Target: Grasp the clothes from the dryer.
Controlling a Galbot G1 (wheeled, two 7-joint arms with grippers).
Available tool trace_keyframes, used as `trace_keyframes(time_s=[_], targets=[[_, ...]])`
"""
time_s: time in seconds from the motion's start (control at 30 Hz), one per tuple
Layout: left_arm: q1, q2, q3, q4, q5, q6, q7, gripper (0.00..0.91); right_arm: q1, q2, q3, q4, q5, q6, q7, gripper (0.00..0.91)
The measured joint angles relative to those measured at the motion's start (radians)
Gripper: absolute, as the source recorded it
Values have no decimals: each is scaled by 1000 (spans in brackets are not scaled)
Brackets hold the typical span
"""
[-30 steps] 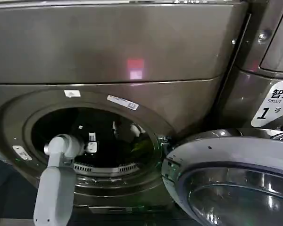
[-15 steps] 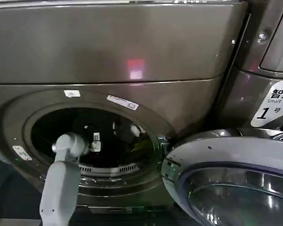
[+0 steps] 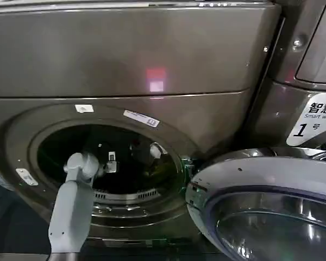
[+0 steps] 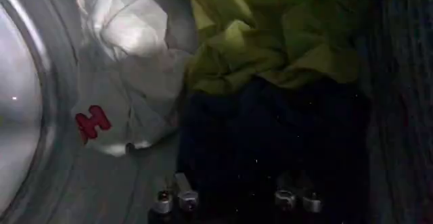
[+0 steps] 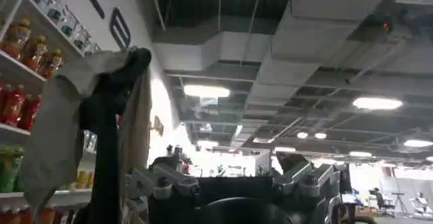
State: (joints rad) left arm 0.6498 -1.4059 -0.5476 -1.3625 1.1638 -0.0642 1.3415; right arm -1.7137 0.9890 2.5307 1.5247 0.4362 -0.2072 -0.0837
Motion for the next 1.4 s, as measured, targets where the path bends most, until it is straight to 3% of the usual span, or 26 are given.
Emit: trace_keyframes(time_s=[0.53,1.07,1.4], targets=[[24,-8,-26,-34,-140,87,-98,0,-4,13,-8,12,11,-4,-20,907],[34,-73,-17,-190,-480,377,-672,0,5,26,-23,53,70,-33,-32,907],[45,-122,-14,-250,-700,468,-1043,0,8,40,-46,70,105,2,-35,907]])
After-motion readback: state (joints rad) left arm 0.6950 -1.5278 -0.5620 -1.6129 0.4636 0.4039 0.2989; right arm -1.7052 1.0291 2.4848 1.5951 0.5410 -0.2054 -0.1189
